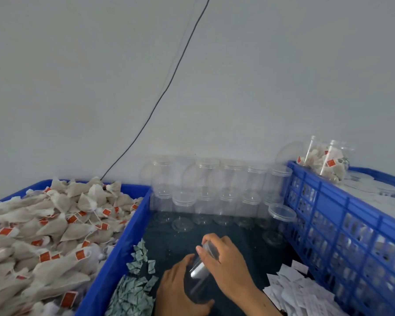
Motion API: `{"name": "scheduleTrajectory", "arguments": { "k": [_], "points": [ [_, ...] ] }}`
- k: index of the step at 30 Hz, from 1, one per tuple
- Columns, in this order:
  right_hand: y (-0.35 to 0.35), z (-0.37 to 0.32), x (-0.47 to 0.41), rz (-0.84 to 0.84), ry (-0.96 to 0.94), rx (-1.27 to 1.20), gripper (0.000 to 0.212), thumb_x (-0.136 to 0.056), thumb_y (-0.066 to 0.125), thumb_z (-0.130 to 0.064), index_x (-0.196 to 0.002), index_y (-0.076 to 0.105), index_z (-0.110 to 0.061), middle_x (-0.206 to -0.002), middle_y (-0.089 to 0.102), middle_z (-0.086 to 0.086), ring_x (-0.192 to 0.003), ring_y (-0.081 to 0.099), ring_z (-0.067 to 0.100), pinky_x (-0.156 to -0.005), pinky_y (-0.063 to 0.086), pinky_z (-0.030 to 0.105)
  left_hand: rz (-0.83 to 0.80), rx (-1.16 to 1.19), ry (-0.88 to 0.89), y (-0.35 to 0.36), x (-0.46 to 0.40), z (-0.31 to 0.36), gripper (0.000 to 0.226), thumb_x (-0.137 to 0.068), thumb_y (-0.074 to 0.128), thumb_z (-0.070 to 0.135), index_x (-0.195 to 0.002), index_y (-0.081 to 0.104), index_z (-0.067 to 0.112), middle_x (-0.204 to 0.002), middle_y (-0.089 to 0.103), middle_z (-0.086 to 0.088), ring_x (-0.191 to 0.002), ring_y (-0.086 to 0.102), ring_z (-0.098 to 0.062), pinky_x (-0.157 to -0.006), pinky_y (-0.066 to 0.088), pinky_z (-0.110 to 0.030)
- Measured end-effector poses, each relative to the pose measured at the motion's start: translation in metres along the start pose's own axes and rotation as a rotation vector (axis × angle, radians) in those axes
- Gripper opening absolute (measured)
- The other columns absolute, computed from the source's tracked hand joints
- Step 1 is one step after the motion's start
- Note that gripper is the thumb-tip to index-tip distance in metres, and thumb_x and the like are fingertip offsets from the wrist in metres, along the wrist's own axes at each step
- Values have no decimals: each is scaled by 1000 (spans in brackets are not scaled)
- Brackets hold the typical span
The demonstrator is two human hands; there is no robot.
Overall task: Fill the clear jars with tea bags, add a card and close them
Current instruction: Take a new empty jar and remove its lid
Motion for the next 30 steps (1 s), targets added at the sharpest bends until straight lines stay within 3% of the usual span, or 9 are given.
{"name": "scheduleTrajectory", "arguments": {
  "k": [2, 6, 14, 17, 19, 22, 24, 28, 30],
  "points": [
    [2, 4, -1, 5, -13, -18, 23, -86, 42, -65, -98, 48, -47, -97, 51, -15, -92, 54, 4, -85, 49, 23, 11, -29, -43, 4, -5, -3, 73, -76, 52, 65, -130, 57, 16, -124, 62, 10, -115, 56, -3, -99, 35, -13],
    [-1, 3, 1, 17, -72, -74, 30, -84, 41, -65, -98, 53, -42, -93, 51, -12, -89, 53, 3, -82, 44, 19, -61, -75, -25, 5, 6, -9, 83, -52, 71, 60, -125, 33, 54, -111, 52, 33, -108, 53, 4, -89, 36, -9],
    [0, -26, 5, -306, -367, 50, 36, -94, 46, -42, -129, 43, -48, -124, 40, -19, -122, 34, 1, -102, 33, 23, -131, 266, -132, 19, 16, -30, 89, -44, 89, 51, -120, 43, 57, -115, 61, 30, -109, 57, 8, -96, 50, -31],
    [-2, -14, 1, -302, -127, 119, 54, -92, 34, -64, -142, 15, -52, -144, 26, -12, -134, 28, 15, -103, 35, 37, -77, 277, -138, 20, 13, -37, 89, -45, 88, 52, -122, 45, 49, -116, 62, 23, -109, 58, 2, -95, 49, -33],
    [-2, -2, 0, -313, 47, 376, 74, -82, 25, -80, -143, 18, -40, -142, 32, 0, -124, 43, 24, -94, 41, 38, -55, 245, -132, 18, 13, -39, 89, -44, 86, 55, -122, 45, 46, -114, 61, 22, -107, 57, 2, -93, 50, -29],
    [-3, -5, 1, -480, 129, 158, 54, -89, 47, -61, -135, 30, -40, -130, 38, 3, -105, 53, 20, -90, 46, 35, -46, 224, -111, 15, 13, -41, 84, -45, 85, 55, -118, 45, 46, -114, 59, 21, -108, 56, 4, -92, 49, -26],
    [-9, -11, 0, -590, 142, -49, 49, -90, 58, -41, -132, 32, -44, -133, 36, 3, -111, 51, 19, -95, 44, 36, -27, 219, -105, 14, 13, -40, 82, -45, 85, 54, -117, 45, 46, -115, 59, 19, -108, 55, 3, -92, 49, -25],
    [-4, -3, -3, -531, 216, 153, 81, -80, 53, -72, -144, 20, -34, -147, 25, 5, -135, 33, 29, -109, 33, 44, -33, 116, -40, 16, 16, -29, 79, -46, 81, 58, -114, 39, 56, -113, 50, 37, -106, 48, 9, -80, 37, -7],
    [0, -6, -4, -523, 181, 205, 79, -84, 55, -65, -145, 19, -31, -147, 26, 6, -132, 36, 29, -107, 35, 42, -41, 93, -28, 16, 17, -27, 81, -47, 80, 59, -115, 37, 57, -115, 45, 42, -107, 44, 12, -79, 35, -4]
  ]
}}
Point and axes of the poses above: each hand's wrist, its own x-axis away from the middle knuckle, its own y-axis out of the palm, z = x × y, the point moved 8 cm from there along -x, towards the middle knuckle
